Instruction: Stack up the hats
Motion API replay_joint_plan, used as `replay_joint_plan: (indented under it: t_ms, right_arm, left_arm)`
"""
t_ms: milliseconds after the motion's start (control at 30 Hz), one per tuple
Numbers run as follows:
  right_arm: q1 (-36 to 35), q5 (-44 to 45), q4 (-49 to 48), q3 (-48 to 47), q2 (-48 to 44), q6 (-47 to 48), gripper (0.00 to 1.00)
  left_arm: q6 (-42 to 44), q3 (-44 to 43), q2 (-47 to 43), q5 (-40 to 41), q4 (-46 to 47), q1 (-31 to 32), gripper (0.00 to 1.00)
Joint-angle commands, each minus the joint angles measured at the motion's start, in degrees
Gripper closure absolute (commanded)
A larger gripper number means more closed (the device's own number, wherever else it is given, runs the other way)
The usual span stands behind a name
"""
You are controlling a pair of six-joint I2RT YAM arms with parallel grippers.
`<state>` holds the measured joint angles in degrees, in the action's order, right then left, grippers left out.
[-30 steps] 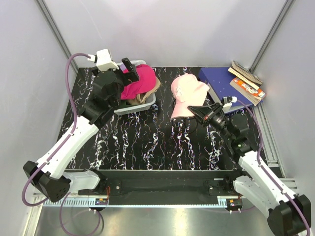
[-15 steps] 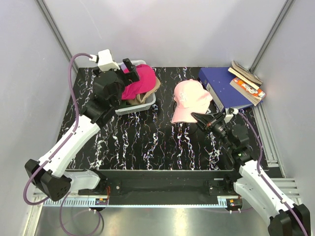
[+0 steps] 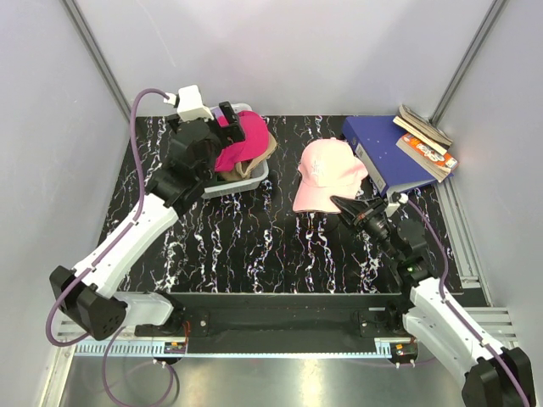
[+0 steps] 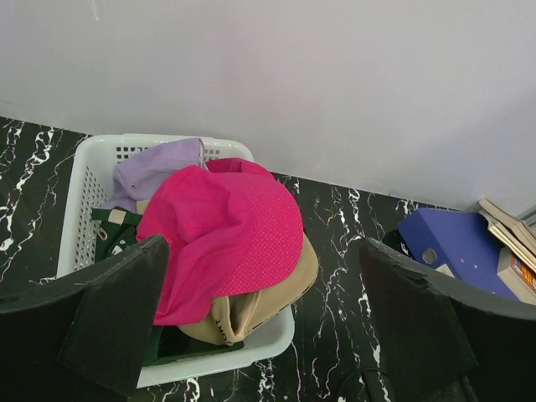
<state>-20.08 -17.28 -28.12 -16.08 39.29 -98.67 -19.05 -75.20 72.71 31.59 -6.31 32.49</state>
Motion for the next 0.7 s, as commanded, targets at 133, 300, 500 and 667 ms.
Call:
replay_joint_plan:
  t_ms: [133,300,500,667]
  right_arm:
    - [0.4,2.1,15.7,1.3,-7.2,-2.9,1.0]
    - [0.4,1.5,22.8,2.6,-9.3,-5.7,0.9]
    - [0.4,1.0,27.4,2.0,-9.0,-6.4,0.83]
    - [0.4,0.8,32.1,0.7,-8.2,-5.9,0.7]
  left_arm:
    - [0.4,0.4,0.4,-1.5,4.2,-0.3,0.01]
    - [-1.3,0.8,1.6,-6.1,4.5,-0.3,0.01]
    - [-2.1,1.1,2.4,-8.2,4.5,-0.3,0.01]
    - [-1.3,1.2,2.7,-8.7,4.9,-0.3,0.01]
